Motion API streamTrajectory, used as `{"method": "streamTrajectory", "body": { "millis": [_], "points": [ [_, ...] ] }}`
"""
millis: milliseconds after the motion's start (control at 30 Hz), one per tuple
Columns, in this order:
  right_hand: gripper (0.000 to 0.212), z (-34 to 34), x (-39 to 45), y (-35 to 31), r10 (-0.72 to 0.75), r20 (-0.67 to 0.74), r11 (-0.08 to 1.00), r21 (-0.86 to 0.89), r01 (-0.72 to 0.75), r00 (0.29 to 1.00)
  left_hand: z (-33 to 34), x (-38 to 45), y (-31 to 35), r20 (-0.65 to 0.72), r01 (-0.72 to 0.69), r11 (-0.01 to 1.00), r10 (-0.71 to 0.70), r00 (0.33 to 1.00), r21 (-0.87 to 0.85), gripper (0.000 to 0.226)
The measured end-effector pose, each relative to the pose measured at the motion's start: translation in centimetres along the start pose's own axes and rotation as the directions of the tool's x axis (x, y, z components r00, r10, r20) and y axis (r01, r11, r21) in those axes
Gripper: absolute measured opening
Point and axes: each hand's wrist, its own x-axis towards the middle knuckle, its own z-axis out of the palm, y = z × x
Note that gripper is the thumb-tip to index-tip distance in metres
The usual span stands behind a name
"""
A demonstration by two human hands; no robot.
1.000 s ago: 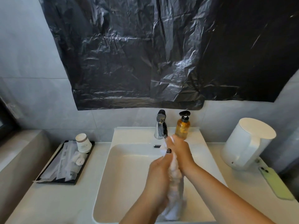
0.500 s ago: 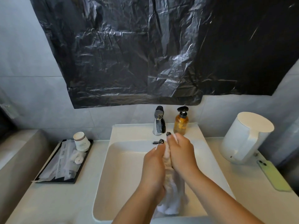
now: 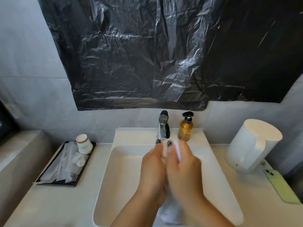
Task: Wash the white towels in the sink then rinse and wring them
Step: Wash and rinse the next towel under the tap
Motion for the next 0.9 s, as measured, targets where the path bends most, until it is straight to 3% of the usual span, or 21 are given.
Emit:
{"method": "streamTrajectory", "body": {
  "millis": [67, 100, 267, 300, 367, 433, 500, 567, 667, 700, 800, 900],
  "points": [
    [0.035, -1.0, 2.7, -0.1, 0.215, 0.066, 0.961, 0.162, -0.223, 0.974, 0.8, -0.8, 0.4, 0.034, -0.045, 0.999, 0.045, 0.998, 0.024, 0.035],
    [0.036, -1.4, 3.2, -0.5, 0.229, 0.083, 0.951, 0.191, -0.241, 0.970, 0.7, -0.7, 0.5, 0.023, -0.062, 0.998, 0.061, 0.998, 0.026, 0.036],
    [0.021, -0.4, -0.7, -3.0, -0.064, 0.155, 0.996, 0.068, 0.054, 0.986, -0.2, 0.7, 2.0, -0.094, -0.025, 0.998, 0.020, 0.995, -0.052, 0.035],
    [0.019, -0.3, 0.0, -2.5, -0.047, 0.184, 0.998, 0.052, 0.038, 0.982, -0.1, 0.6, 1.9, -0.085, 0.002, 0.998, -0.008, 0.996, -0.065, 0.038],
    [0.034, -0.1, 3.1, -1.2, 0.140, 0.166, 0.985, 0.073, -0.153, 0.976, 0.6, 0.2, 1.5, -0.042, 0.050, 0.995, -0.053, 0.998, -0.083, 0.031],
    [0.040, -0.4, 4.8, -0.5, 0.251, 0.117, 0.956, 0.124, -0.265, 0.961, 1.1, -0.4, 1.0, -0.019, 0.050, 0.995, -0.052, 0.998, -0.089, 0.041],
    [0.036, -0.8, 3.5, -1.2, 0.174, 0.104, 0.975, 0.121, -0.186, 0.979, 0.7, -0.2, 1.2, -0.043, 0.061, 0.987, -0.068, 0.997, -0.147, 0.033],
    [0.020, -1.2, 0.0, -2.5, 0.042, 0.204, 0.994, 0.090, -0.061, 0.978, -0.3, 0.2, 1.5, -0.026, 0.131, 0.964, -0.141, 0.990, -0.233, 0.046],
    [0.048, -0.9, -2.3, -2.5, -0.179, 0.269, 0.983, 0.007, 0.184, 0.946, -1.4, 0.1, 1.6, -0.029, 0.127, 0.964, -0.138, 0.990, -0.235, 0.062],
    [0.047, -0.4, -1.5, -1.9, -0.146, 0.272, 0.987, -0.021, 0.157, 0.951, -1.6, 0.2, 1.7, -0.037, 0.125, 0.967, -0.136, 0.990, -0.221, 0.058],
    [0.032, -0.4, 1.7, 0.6, 0.247, 0.315, 0.950, 0.108, -0.293, 0.916, -1.7, 0.4, 2.0, 0.029, 0.055, 0.993, -0.053, 0.998, -0.101, 0.028],
    [0.037, -1.2, 2.9, 1.0, 0.262, 0.530, 0.881, 0.210, -0.425, 0.806, -1.8, 0.2, 2.8, 0.172, -0.173, 0.976, 0.150, 0.974, 0.128, 0.026]
  ]
}}
